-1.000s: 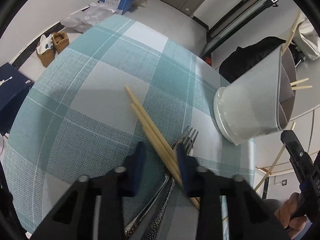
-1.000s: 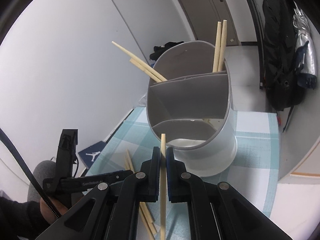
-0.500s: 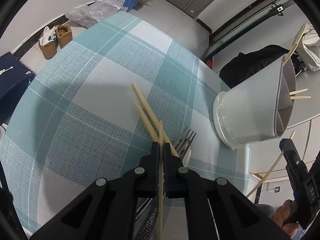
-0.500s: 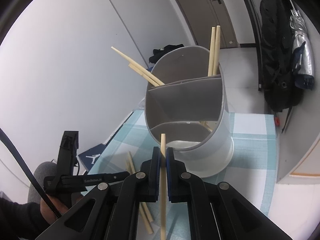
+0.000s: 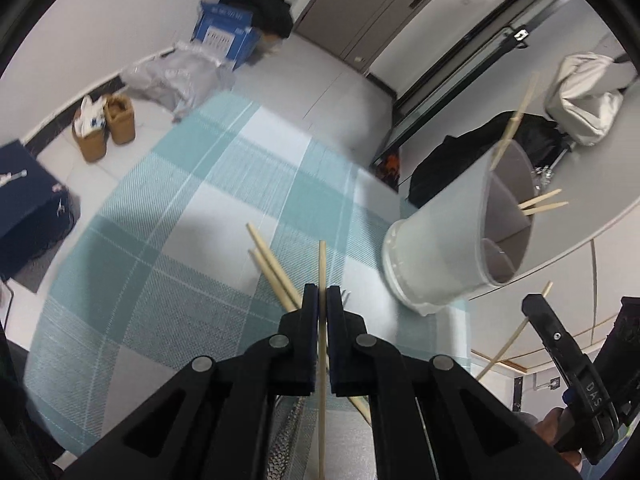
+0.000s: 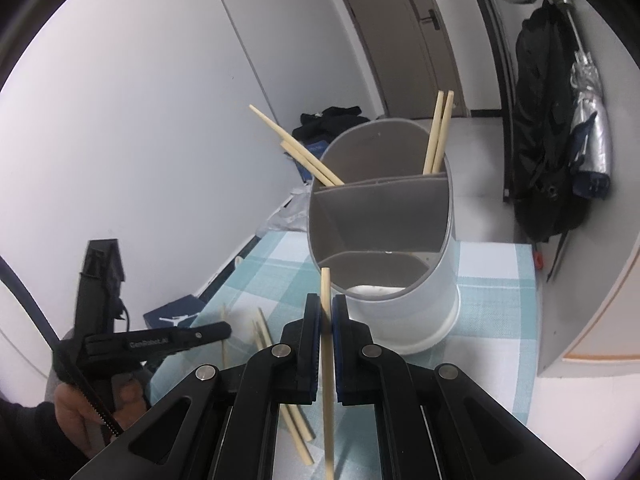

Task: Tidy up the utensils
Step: 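Lift both held chopsticks up from the cloth toward the white holder, then lower both chopsticks into the white holder and open both tools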

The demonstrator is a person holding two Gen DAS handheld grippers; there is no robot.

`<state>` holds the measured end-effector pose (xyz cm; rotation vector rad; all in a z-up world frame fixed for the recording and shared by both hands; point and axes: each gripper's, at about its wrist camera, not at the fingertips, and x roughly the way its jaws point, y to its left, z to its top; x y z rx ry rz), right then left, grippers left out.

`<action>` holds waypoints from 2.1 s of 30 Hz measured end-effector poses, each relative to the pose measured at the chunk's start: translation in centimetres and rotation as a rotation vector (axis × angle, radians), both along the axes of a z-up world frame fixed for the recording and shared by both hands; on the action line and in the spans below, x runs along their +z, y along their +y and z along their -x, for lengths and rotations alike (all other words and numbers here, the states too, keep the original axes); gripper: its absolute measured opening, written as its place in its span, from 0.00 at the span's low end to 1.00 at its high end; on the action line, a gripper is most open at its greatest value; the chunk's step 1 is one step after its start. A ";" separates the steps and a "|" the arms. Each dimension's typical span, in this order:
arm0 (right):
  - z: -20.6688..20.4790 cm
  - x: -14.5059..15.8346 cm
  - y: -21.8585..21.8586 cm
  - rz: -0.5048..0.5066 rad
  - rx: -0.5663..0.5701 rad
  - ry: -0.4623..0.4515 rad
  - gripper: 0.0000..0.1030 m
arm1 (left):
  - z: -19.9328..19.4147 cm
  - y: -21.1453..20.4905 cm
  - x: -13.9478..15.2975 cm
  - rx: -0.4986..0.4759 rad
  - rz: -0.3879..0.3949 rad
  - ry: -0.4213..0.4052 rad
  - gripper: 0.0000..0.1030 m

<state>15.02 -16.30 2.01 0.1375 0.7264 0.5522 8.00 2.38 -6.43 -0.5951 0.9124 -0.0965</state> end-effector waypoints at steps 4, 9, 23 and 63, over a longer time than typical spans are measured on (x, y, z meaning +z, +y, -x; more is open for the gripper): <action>1.0 0.7 0.0 0.000 -0.015 -0.015 0.05 | 0.6 -1.0 1.4 -0.035 -0.041 -0.051 0.00; 2.2 1.0 0.0 0.016 -0.052 -0.039 0.05 | 1.6 -1.9 3.3 -0.064 -0.085 -0.121 0.00; 5.1 2.2 -0.9 0.011 -0.128 -0.054 0.05 | 4.1 -2.5 6.9 -0.090 -0.129 -0.250 0.00; -0.2 15.5 -2.4 -0.124 -0.140 -0.256 0.05 | -2.1 -3.9 17.2 -0.113 -0.069 -0.456 0.00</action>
